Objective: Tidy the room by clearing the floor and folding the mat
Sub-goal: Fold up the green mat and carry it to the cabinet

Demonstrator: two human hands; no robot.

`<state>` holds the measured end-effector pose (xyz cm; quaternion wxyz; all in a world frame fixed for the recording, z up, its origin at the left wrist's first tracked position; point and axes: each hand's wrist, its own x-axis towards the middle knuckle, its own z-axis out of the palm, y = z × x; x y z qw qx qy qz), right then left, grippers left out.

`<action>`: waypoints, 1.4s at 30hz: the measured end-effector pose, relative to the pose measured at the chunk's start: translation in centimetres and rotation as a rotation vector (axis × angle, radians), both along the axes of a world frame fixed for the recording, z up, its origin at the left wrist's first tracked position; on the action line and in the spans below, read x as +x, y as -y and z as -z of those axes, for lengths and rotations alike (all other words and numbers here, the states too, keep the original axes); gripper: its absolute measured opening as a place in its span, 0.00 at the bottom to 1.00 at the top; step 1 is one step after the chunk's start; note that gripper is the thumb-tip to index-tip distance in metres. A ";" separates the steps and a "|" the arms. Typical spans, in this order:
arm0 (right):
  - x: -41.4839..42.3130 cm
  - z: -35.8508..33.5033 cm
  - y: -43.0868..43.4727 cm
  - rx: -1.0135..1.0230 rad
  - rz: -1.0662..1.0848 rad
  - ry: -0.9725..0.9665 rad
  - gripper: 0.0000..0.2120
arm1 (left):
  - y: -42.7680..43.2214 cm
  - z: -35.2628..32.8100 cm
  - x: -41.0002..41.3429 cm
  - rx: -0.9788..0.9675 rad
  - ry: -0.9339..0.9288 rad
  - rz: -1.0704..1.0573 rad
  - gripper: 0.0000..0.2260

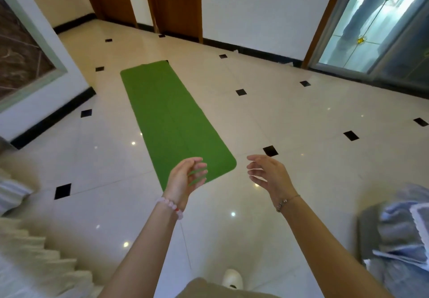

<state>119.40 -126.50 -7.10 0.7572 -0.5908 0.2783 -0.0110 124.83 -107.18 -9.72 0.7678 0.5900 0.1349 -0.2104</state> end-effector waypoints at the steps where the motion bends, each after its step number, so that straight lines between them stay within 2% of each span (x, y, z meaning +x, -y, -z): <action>1: 1.3 0.1 1.1 0.001 -0.010 -0.008 0.10 | 1.4 -0.1 1.3 -0.007 0.003 0.000 0.10; 12: 16.2 1.9 10.5 0.008 -0.052 -0.047 0.11 | 11.0 1.9 15.3 -0.012 -0.036 -0.028 0.10; 22: 34.6 1.3 19.1 -0.063 -0.108 -0.090 0.11 | 19.0 2.2 33.1 0.002 -0.079 -0.080 0.10; 28: 43.1 1.6 23.1 -0.035 -0.126 -0.111 0.10 | 22.3 2.1 40.6 -0.001 -0.100 -0.108 0.10; 34: 53.1 2.1 26.5 -0.033 -0.268 -0.105 0.09 | 25.0 2.9 47.1 -0.026 -0.083 -0.243 0.10; 42: 68.4 3.0 31.3 -0.040 -0.556 -0.136 0.09 | 30.6 4.4 55.5 0.004 -0.120 -0.536 0.08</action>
